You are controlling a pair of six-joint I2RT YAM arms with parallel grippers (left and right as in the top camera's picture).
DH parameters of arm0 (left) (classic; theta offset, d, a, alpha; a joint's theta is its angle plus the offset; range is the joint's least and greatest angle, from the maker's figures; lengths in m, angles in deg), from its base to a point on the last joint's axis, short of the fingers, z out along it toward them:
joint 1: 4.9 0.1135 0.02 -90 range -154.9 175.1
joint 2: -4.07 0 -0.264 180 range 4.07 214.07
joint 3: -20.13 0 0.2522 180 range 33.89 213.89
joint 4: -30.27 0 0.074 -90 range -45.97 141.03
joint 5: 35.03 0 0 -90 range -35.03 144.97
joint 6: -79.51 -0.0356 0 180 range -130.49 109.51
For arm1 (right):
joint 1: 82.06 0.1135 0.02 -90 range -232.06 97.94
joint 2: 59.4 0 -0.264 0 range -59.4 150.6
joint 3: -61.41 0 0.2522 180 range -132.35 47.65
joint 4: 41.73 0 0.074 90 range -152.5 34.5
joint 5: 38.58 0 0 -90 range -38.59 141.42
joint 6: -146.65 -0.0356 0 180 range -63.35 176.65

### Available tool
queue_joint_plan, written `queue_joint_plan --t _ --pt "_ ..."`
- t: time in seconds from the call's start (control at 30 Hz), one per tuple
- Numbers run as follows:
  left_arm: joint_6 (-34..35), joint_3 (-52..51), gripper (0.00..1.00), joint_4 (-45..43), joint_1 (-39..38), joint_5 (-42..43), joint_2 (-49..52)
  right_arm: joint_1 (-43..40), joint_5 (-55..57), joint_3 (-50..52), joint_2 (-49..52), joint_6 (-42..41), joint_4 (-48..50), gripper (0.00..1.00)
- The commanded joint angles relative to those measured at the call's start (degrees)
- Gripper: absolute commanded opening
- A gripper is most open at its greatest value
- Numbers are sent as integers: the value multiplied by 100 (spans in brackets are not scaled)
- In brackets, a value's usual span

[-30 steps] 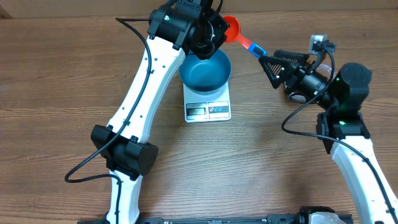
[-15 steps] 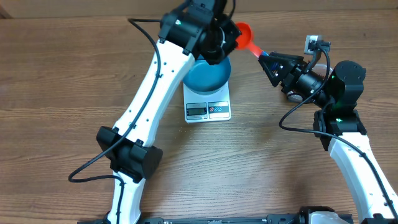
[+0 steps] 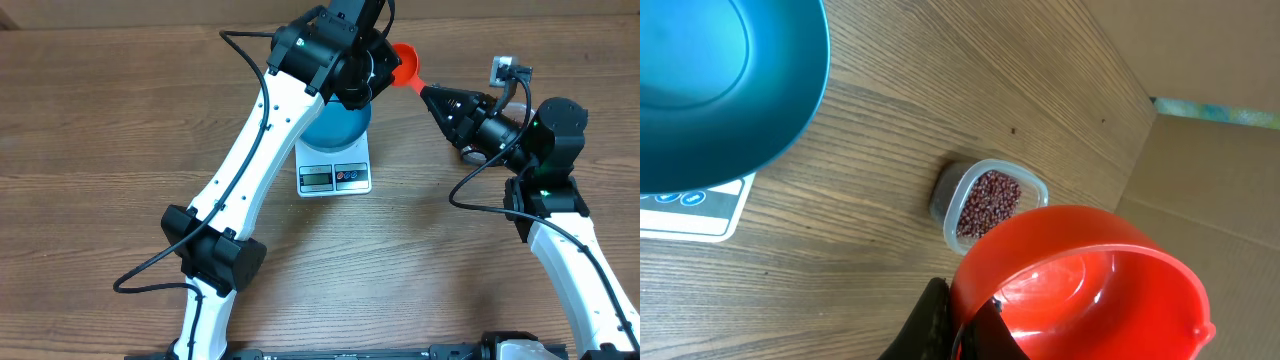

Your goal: Scoop item into bowl and weigh 150g on scale

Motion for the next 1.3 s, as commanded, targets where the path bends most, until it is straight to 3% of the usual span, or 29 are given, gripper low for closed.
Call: queue_joint_plan --t 0.0,0.17,0.23,0.3,0.4,0.47,0.57,0.8,0.9,0.93,1.03,1.17,1.27 --pt "-87 83 4 -4 0 -74 -63 33 11 -133 -2 -13 52 12" --pt "-90 83 4 -9 0 -107 -63 33 11 -133 -2 -13 52 4" --pt "-90 83 10 -9 -2 -168 -63 33 11 -133 -2 -13 52 4" --pt "-90 83 25 -11 0 -186 -63 33 11 -133 -2 -15 52 4" --pt "-90 85 68 -31 0 -186 -63 33 11 -133 -2 -13 52 4" --pt "-94 85 82 -44 13 -278 -63 31 11 -133 -2 -13 50 4" --pt "-393 85 83 -76 76 -592 -81 -7 15 -133 -2 -13 31 4" --pt "-2293 98 90 -321 365 -804 -411 -560 11 -133 -4 -166 -79 4" --pt "-3132 98 83 -260 387 -791 -647 -850 11 -136 -4 -205 -105 4" --pt "-3370 98 67 -201 363 -767 -704 -949 11 -136 -4 -238 -127 4" --pt "-3786 87 4 356 55 -874 -715 -1196 4 -136 -4 -271 -181 4" --pt "-3779 55 4 1364 -352 -1644 -498 -1311 -7 -136 -4 -271 -273 4" --pt "-3954 -13 4 1589 -603 -1790 -297 -1309 -7 -136 -4 -271 -278 4"
